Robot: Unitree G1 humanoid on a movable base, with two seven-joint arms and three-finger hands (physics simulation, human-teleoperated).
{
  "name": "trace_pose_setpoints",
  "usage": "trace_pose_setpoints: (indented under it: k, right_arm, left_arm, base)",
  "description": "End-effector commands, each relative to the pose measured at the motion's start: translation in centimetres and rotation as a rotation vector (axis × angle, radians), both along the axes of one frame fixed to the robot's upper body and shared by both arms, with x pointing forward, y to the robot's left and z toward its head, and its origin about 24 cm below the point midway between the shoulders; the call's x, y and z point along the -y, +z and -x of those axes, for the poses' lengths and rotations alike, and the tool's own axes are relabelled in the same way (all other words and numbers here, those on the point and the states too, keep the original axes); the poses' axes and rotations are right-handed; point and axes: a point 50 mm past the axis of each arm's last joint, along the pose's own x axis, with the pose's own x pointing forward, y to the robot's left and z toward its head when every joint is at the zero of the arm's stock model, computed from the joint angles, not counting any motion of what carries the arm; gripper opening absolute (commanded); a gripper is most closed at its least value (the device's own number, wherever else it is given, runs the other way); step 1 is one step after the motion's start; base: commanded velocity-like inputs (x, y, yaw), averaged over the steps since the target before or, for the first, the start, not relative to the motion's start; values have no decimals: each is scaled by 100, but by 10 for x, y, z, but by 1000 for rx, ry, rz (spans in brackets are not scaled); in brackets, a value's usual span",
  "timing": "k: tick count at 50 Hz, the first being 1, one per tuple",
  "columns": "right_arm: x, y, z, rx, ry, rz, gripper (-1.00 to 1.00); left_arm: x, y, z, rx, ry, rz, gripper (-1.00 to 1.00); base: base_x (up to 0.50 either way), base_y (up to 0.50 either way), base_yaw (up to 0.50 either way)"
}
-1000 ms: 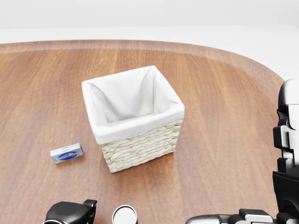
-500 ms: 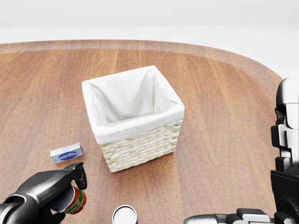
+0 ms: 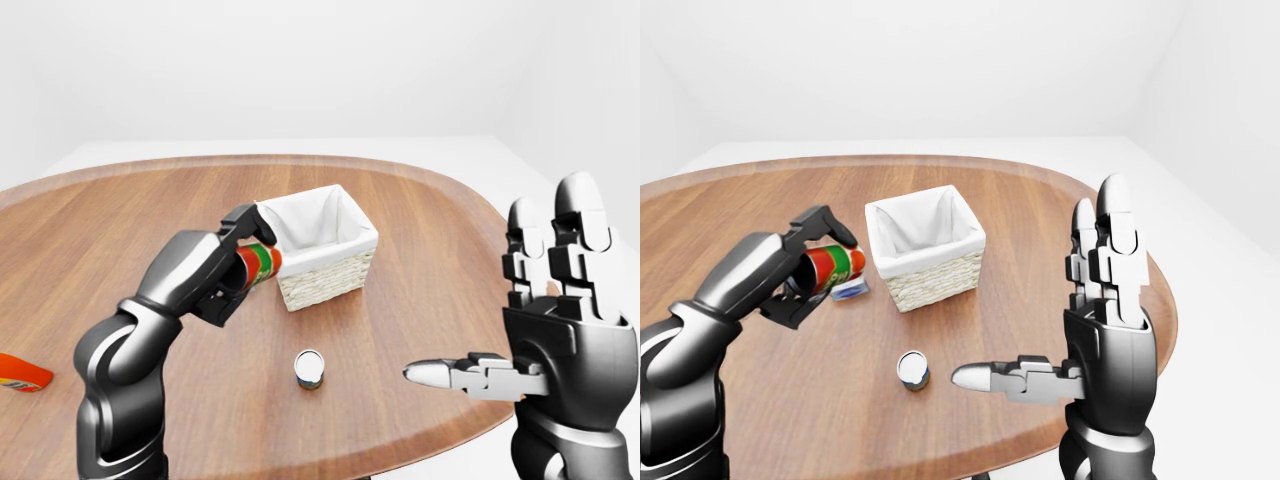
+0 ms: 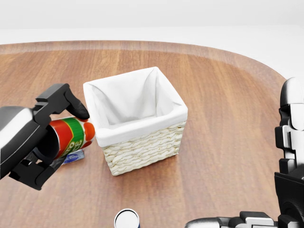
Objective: Pick up the tomato sauce, and put it in the basket.
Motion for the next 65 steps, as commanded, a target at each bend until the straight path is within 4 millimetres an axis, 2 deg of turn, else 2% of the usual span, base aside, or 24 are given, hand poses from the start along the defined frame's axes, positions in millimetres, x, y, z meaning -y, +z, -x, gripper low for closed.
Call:
trace_pose_setpoints:
  k: [1,9,10,12,13,14,17,18,19,20,24,25,26,29,31,32,37,41,45,55,58,60,65]
  right_arm:
    - [-1,1,0,5,3,0,100]
    - [-1,-1,0,-4,4,-2,100]
    - [-1,0,0,-2,4,-2,100]
    - [-3,0,0,-2,8,-1,100]
    - [-3,0,0,-2,9,1,100]
    - [-3,-1,0,-7,10,0,100]
    - [-1,-1,0,-5,7,-5,100]
    - [0,-2,1,-12,6,-8,100]
    - [0,-2,1,-12,6,-8,100]
    - [0,-2,1,-11,6,-8,100]
    - [1,-2,1,-11,6,-10,100]
    - [1,-2,1,-10,6,-10,100]
    - [0,-1,0,-8,8,-11,100]
    - [0,-1,0,-7,11,-11,100]
    - [0,-1,0,-7,10,-12,100]
    - [1,-1,1,-8,10,-14,100]
    - [1,-2,1,-11,10,-17,100]
    - [1,-1,1,-8,15,-22,100]
    - [0,-2,1,-14,17,-25,100]
    - [2,-4,2,-24,18,-36,100]
    - [2,-4,2,-24,18,-36,100]
    - [2,-3,2,-22,18,-36,100]
    - [1,-3,1,-19,22,-31,100]
  left_arm:
    - [19,65,19,271,-142,94,-100]
    - [46,91,-14,311,-132,34,-100]
    - [56,105,-22,332,-157,34,-100]
    - [68,115,-25,358,-183,36,-100]
    - [72,114,-32,332,-184,25,-100]
    - [84,113,-44,293,-192,16,-100]
    - [96,105,-65,202,-167,-7,-100]
    - [99,93,-87,102,-137,-39,-100]
    - [99,92,-89,94,-132,-38,-100]
    - [100,91,-108,43,-97,-40,-100]
    - [106,96,-145,-35,-39,-19,-100]
    - [106,96,-147,-39,-36,-18,-100]
    - [106,96,-160,-45,19,-19,-100]
    - [108,96,-176,-84,74,-3,-100]
    - [111,96,-182,-124,80,30,-100]
    - [111,89,-188,-128,126,35,-100]
    - [107,82,-194,-124,214,20,-100]
    - [109,77,-195,-141,217,-11,-100]
    - [109,64,-196,-157,237,-99,-100]
    - [105,27,-195,-328,215,-204,-100]
    - [102,27,-195,-354,208,-168,-100]
    - [94,25,-196,-364,232,-203,-100]
    - [91,22,-196,-387,232,-223,-100]
  base:
    - [0,0,0]
    - [0,0,0]
    - [0,0,0]
    - [0,0,0]
    - [0,0,0]
    - [0,0,0]
    - [0,0,0]
    - [0,0,0]
    - [0,0,0]
    - [0,0,0]
    - [0,0,0]
    - [0,0,0]
    - [0,0,0]
    - [0,0,0]
    - [0,0,0]
    - [0,0,0]
    - [0,0,0]
    - [0,0,0]
    - [0,0,0]
    - [0,0,0]
    - [0,0,0]
    - [0,0,0]
    - [0,0,0]
